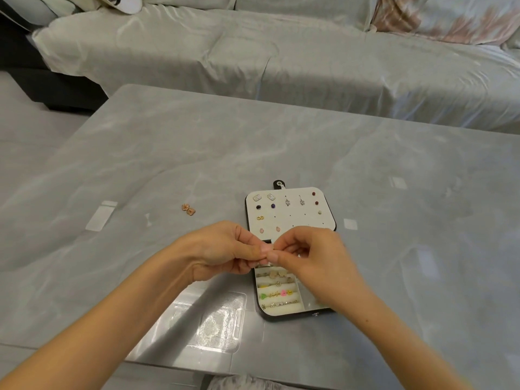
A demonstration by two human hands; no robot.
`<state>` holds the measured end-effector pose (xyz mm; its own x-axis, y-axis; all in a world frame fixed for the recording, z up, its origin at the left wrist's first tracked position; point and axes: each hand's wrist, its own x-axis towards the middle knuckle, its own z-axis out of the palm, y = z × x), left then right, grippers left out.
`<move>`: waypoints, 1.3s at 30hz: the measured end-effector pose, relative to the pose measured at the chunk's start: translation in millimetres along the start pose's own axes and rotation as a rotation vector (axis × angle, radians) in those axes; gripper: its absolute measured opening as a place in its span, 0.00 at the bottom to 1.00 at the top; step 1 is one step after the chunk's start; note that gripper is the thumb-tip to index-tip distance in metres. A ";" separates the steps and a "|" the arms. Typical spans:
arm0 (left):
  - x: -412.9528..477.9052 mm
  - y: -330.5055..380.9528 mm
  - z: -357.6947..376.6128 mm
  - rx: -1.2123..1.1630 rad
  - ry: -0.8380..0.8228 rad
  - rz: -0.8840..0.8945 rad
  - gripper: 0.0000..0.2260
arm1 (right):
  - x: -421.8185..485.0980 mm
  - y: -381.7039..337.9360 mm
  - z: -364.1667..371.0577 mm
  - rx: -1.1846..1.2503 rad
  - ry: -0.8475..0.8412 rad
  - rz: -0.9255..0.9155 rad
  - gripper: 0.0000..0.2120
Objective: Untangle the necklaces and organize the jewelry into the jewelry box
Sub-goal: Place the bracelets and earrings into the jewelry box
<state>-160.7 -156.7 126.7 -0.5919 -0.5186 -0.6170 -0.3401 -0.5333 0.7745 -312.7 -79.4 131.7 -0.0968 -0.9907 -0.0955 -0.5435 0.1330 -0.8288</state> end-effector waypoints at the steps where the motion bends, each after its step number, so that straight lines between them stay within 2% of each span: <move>1: -0.8 0.9 -2.7 -0.009 -0.059 -0.034 0.06 | 2.8 -0.6 -2.9 0.054 -0.064 0.018 0.06; 4: -2.0 4.0 -10.8 -0.015 -0.228 -0.112 0.06 | 7.5 -0.6 -8.5 0.190 -0.241 0.021 0.03; 8: -0.6 9.0 -17.2 0.091 -0.286 -0.108 0.06 | 13.4 -1.0 -10.4 0.342 -0.387 0.077 0.02; 12: 2.3 15.3 -19.1 0.093 -0.371 -0.130 0.06 | 21.4 1.1 -16.5 0.462 -0.509 0.140 0.04; 17: 5.2 23.8 -13.3 0.121 -0.323 -0.102 0.04 | 29.6 8.0 -22.4 0.639 -0.577 0.262 0.01; 22: 5.6 29.2 -11.3 0.153 -0.244 -0.043 0.04 | 37.4 16.9 -21.4 0.778 -0.613 0.319 0.05; 26: 6.3 28.9 -11.7 0.102 -0.187 -0.016 0.05 | 44.0 25.8 -16.3 0.912 -0.669 0.350 0.16; 28: 7.4 28.5 -11.1 0.103 -0.116 0.016 0.05 | 45.8 28.2 -11.4 1.023 -0.653 0.402 0.19; 30: 8.8 28.6 -8.4 0.157 0.030 0.094 0.05 | 45.1 25.9 -5.9 1.208 -0.631 0.500 0.20; 33: 14.6 23.8 -6.5 0.311 0.335 0.281 0.05 | 42.8 22.8 0.4 1.477 -0.502 0.593 0.18; 35: 19.1 15.9 -11.6 0.350 0.530 0.382 0.06 | 42.7 23.5 0.2 1.585 -0.386 0.539 0.17; 36: 20.2 12.7 -14.8 0.308 0.558 0.395 0.06 | 43.4 22.5 -1.9 1.550 -0.339 0.493 0.16; 37: 20.8 9.3 -17.8 0.260 0.555 0.387 0.06 | 44.1 21.6 -5.0 1.407 -0.282 0.446 0.14; 39: 21.3 3.6 -23.6 0.172 0.543 0.343 0.06 | 49.0 22.7 -13.0 0.831 -0.126 0.350 0.07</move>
<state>-157.3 -185.4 113.0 -0.2501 -0.9271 -0.2792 -0.3365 -0.1872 0.9229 -340.7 -124.5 115.4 -0.0250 -0.8999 -0.4354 0.2811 0.4117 -0.8669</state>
